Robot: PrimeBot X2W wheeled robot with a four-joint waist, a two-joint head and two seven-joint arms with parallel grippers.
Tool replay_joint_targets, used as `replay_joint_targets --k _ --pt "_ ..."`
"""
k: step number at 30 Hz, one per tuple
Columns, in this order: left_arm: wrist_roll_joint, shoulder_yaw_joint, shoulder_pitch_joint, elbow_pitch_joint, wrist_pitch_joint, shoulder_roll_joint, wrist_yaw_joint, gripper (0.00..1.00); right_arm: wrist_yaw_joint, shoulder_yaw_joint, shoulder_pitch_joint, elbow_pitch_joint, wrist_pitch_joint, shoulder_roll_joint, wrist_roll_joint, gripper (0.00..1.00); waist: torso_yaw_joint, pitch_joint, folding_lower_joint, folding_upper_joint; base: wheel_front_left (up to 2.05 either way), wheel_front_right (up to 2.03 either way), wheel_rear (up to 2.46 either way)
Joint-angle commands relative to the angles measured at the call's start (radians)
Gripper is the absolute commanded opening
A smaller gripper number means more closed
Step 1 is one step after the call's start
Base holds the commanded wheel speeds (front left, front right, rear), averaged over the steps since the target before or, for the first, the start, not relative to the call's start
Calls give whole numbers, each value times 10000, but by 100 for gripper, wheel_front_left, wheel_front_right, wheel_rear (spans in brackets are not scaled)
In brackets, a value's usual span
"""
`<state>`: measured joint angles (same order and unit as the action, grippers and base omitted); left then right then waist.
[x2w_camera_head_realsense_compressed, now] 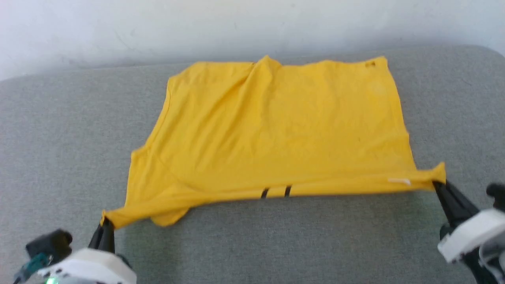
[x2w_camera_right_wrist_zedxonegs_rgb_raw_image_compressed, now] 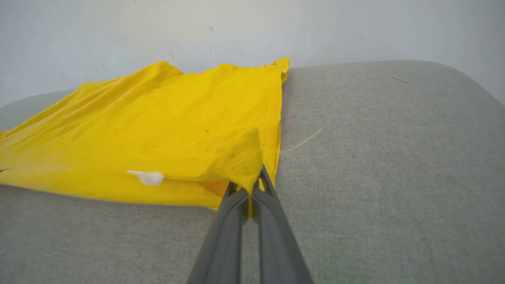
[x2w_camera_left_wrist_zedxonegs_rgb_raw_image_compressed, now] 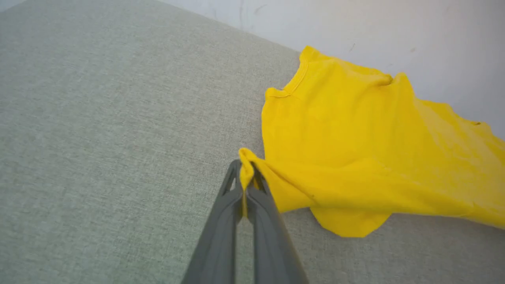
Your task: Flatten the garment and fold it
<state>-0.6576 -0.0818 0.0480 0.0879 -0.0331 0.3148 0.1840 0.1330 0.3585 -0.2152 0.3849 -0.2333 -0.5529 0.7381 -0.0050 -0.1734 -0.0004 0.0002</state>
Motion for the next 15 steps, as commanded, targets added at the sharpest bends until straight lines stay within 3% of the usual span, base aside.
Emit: replay_joint_targets --k 1,5,10,12,15 --pt "98 166 892 -1187 497 208 574 0 -23 -632 779 -497 234 216 -350 0 173 309 4 -2 0 0 0" --pt "239 284 2513 -3398 1441 394 1558 0 -23 -2143 2310 -1642 947 908 -1203 0 221 384 4 -2 0 0 0" --pt "321 394 3498 -4886 2108 538 2191 0 -23 -3429 3551 -2851 1844 1765 -1947 0 282 405 4 -2 0 0 0" --pt "374 493 3713 -5416 2330 654 2392 0 -23 -3860 3918 -3411 2279 2125 -2250 0 277 409 4 -2 0 0 0" --pt "449 474 3405 -5741 2527 905 2320 0 -23 -4266 3999 -3996 2948 2504 -2554 0 280 341 4 -2 0 0 0"
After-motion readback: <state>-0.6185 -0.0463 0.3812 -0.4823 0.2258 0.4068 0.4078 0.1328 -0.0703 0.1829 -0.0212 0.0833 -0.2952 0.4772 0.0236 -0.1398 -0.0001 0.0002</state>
